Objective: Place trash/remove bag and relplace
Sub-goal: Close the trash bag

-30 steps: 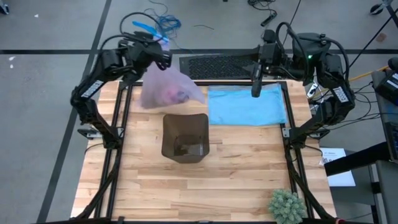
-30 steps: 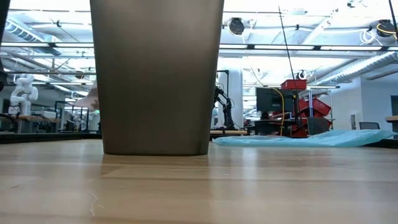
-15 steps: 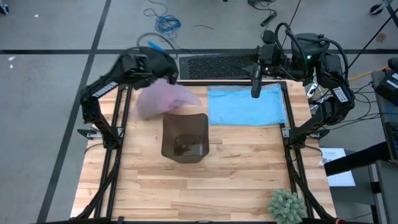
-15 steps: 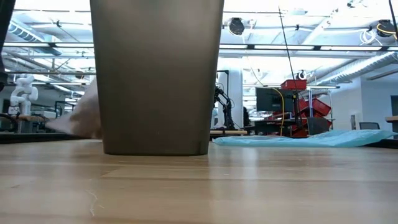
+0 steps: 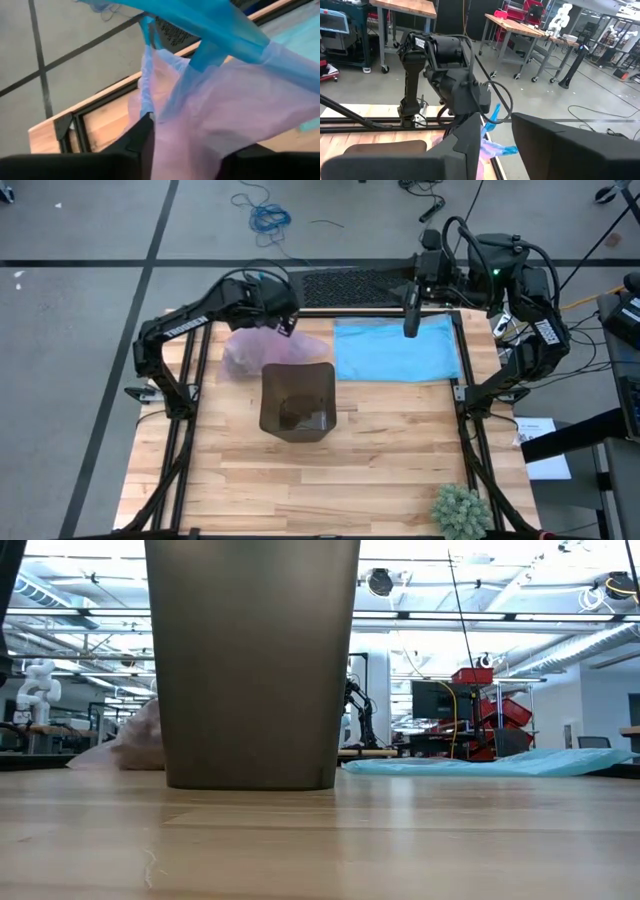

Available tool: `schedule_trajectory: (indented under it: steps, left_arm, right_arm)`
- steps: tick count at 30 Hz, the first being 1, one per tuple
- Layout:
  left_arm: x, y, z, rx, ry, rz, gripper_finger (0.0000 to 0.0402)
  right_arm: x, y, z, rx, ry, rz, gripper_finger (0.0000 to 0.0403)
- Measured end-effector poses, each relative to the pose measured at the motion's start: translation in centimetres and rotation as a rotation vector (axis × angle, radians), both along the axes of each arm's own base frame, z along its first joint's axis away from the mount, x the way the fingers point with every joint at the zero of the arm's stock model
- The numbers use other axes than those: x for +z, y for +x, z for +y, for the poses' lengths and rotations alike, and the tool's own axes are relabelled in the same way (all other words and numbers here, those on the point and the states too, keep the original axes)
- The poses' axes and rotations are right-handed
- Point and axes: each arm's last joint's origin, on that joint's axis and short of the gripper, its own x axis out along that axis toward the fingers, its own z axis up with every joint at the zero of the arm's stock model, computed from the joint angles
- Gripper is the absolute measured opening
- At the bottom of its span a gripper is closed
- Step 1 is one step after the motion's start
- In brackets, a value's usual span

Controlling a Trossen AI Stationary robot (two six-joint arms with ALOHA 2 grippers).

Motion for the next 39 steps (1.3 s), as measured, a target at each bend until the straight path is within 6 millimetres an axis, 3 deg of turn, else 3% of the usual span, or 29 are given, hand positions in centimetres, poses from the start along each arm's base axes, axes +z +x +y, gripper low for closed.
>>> schedule_trajectory:
  steps: [7, 16, 24, 30, 34, 39]
  left_arm:
    - [2.8, -0.9, -0.1, -0.002, 0.039, -0.103, 0.0188]
    - [6.4, -1.9, -0.5, -0.073, 0.116, -0.21, 0.0197]
    - [7.5, -1.6, -0.9, -0.197, 0.016, -0.344, 0.0197]
    - [9.0, -1.9, -1.1, -0.265, 0.074, -0.388, 0.0196]
    - [9.0, -1.6, -1.0, -0.255, 0.03, -0.439, 0.0172]
    - [6.3, 1.1, 0.0, -0.272, 0.002, -0.307, 0.0081]
  right_arm:
    - [0.0, 0.0, 0.0, -0.002, 0.004, -0.003, 0.0166]
    - [0.0, 0.0, 0.0, -0.005, 0.017, -0.009, 0.0231]
    - [0.0, 0.0, 0.0, -0.005, 0.018, -0.009, 0.0245]
    - [0.0, 0.0, 0.0, -0.003, 0.018, -0.009, 0.0244]
    - [0.0, 0.0, 0.0, -0.001, 0.018, -0.008, 0.0243]
    - [0.0, 0.0, 0.0, 0.001, 0.019, -0.008, 0.0228]
